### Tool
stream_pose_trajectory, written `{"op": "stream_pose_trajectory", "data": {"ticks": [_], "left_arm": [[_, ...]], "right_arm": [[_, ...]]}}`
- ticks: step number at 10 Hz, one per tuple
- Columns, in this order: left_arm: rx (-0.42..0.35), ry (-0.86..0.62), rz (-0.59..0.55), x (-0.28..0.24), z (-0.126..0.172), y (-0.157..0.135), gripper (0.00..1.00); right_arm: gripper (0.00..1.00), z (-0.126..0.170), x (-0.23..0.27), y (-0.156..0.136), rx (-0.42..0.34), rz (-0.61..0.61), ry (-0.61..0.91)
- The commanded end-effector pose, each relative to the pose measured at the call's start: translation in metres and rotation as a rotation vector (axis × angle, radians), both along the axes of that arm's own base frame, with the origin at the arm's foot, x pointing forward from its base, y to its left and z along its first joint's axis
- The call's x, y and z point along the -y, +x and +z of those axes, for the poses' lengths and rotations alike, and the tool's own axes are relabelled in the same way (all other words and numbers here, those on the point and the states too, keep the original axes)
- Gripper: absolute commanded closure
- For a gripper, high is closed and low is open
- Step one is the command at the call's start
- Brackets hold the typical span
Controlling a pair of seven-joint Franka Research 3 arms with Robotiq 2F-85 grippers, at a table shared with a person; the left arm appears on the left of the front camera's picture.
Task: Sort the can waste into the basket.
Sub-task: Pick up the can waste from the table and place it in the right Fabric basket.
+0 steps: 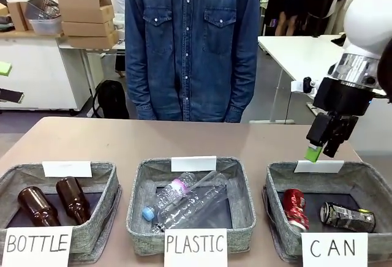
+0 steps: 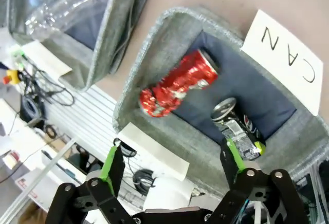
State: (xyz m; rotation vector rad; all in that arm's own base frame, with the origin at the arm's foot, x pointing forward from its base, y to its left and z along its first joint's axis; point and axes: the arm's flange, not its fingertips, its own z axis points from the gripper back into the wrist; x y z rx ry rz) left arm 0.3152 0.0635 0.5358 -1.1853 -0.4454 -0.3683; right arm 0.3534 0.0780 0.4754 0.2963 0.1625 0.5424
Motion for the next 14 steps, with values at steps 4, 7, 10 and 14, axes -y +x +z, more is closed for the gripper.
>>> {"op": "stream_pose_trajectory", "data": {"ticks": [4,7,10,14], "left_arm": [[0.012,-0.004,-0.012,-0.001,0.001,-0.002,0.0],[0.012,-0.004,-0.012,-0.001,0.001,-0.002,0.0],[0.012,-0.004,-0.012,-0.001,0.001,-0.002,0.0],[0.012,-0.004,-0.012,-0.001,0.001,-0.002,0.0]], "right_arm": [[0.0,0.008,0.005,0.005,0.096,0.052,0.506],[0.0,0.037,0.036,0.013,-0.127,-0.279,1.299],[0.0,0.029,0.042,0.015,0.067,-0.895,1.65],[0.0,0.037,0.059,0.018,-0.069,-0.321,1.184]]}}
